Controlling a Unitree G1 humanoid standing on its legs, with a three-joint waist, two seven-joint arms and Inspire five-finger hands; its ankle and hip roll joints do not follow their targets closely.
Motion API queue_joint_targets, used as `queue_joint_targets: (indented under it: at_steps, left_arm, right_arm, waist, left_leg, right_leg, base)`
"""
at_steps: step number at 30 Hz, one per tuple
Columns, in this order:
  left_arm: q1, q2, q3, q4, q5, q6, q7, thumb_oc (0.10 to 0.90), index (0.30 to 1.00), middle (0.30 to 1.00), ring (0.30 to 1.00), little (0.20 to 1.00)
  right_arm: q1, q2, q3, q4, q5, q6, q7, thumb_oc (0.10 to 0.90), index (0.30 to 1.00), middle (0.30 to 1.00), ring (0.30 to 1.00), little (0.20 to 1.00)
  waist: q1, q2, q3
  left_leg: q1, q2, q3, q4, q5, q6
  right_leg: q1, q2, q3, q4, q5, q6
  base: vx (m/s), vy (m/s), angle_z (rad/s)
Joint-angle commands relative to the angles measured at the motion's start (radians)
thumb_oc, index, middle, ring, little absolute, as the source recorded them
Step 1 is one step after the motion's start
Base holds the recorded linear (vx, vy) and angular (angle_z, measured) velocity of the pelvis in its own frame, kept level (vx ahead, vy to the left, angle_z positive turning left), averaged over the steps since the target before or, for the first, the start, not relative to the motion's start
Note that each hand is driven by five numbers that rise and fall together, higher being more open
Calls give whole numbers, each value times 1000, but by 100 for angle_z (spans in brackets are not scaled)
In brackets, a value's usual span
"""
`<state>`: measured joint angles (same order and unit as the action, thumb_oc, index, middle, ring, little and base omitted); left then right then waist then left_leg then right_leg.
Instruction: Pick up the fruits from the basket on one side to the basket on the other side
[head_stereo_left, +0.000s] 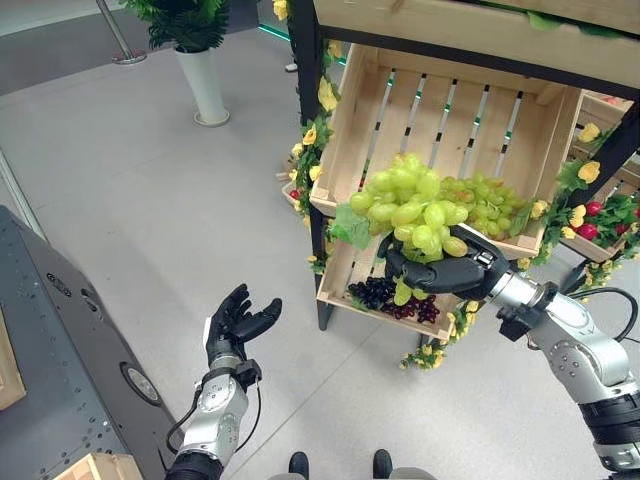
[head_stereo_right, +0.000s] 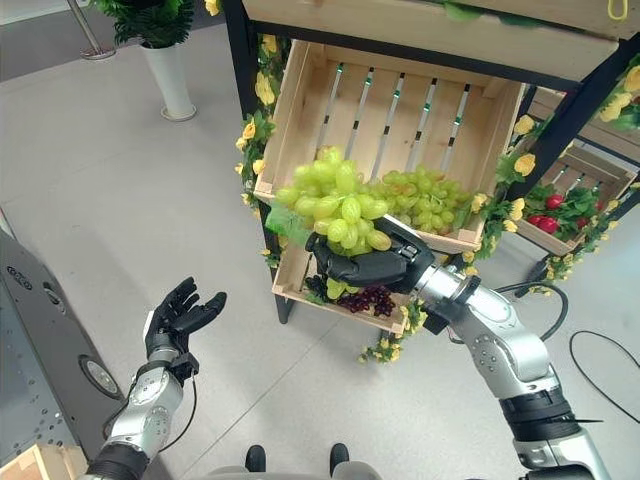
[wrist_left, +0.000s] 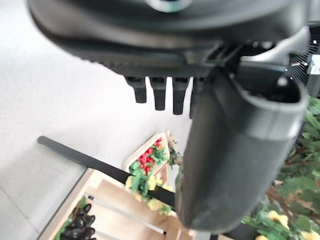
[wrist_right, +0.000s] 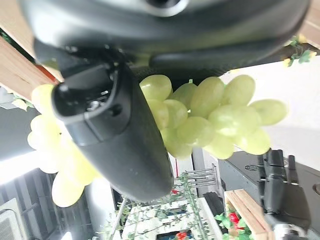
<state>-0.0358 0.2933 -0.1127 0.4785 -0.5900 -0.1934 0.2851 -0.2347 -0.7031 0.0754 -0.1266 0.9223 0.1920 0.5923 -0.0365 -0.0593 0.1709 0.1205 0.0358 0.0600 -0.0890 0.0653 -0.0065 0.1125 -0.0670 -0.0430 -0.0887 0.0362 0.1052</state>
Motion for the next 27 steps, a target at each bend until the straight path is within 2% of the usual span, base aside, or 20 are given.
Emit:
queue_joint_targets:
  at_steps: [1,9,18,19,20,23,27]
  left_arm:
    - [-94,76,-3,36,61,-101,-31,800,900,900,900,900]
    - [-102,72,-43,28,65,-86,-27,800,900,900,900,900]
    - [-96,76,-55,19,60,-86,-8,800,900,900,900,900]
    - [-96,79,-59,17,55,-87,-1,800,900,900,900,900]
    - [-96,79,-59,16,55,-87,0,800,900,900,900,900]
    - [-101,78,-61,20,54,-93,7,800,900,900,900,900]
    - [-102,76,-68,24,51,-101,13,800,900,900,900,900]
  right_arm:
    - [-173,-16,-125,-21,203,-92,-8,400,300,300,300,300]
    - [-291,-84,-115,110,224,-78,-81,400,300,300,300,300]
    - [-433,-209,-53,278,33,-115,-199,400,300,300,300,300]
    - [-464,-240,-30,303,-39,-119,-228,400,300,300,300,300]
    - [-472,-244,-25,308,-46,-119,-234,400,300,300,300,300]
    - [-528,-288,34,369,-181,-102,-260,400,300,300,300,300]
    - [-581,-322,99,424,-247,-67,-248,400,300,300,300,300]
  waist:
    - [8,-27,-120]
    - [20,-34,-132]
    - [40,-43,-137]
    - [43,-43,-137]
    - [43,-43,-136]
    - [48,-45,-136]
    - [53,-46,-134]
  left_leg:
    - [6,-23,-17,2,-78,-15]
    - [10,-23,-26,2,-80,-20]
    - [8,-24,-39,2,-76,-20]
    - [7,-24,-42,2,-75,-21]
    - [7,-24,-43,2,-75,-21]
    - [5,-26,-48,2,-72,-20]
    - [13,-26,-52,2,-81,-21]
  right_leg:
    - [7,2,-20,6,21,-27]
    - [14,1,-26,4,20,-29]
    - [17,3,-36,6,19,-34]
    - [17,2,-38,6,18,-36]
    - [17,2,-38,7,18,-36]
    - [18,3,-42,7,17,-38]
    - [29,5,-46,6,8,-38]
  base:
    - [0,0,0]
    - [0,0,0]
    - [0,0,0]
    - [0,0,0]
    - [0,0,0]
    - [0,0,0]
    - [7,4,1]
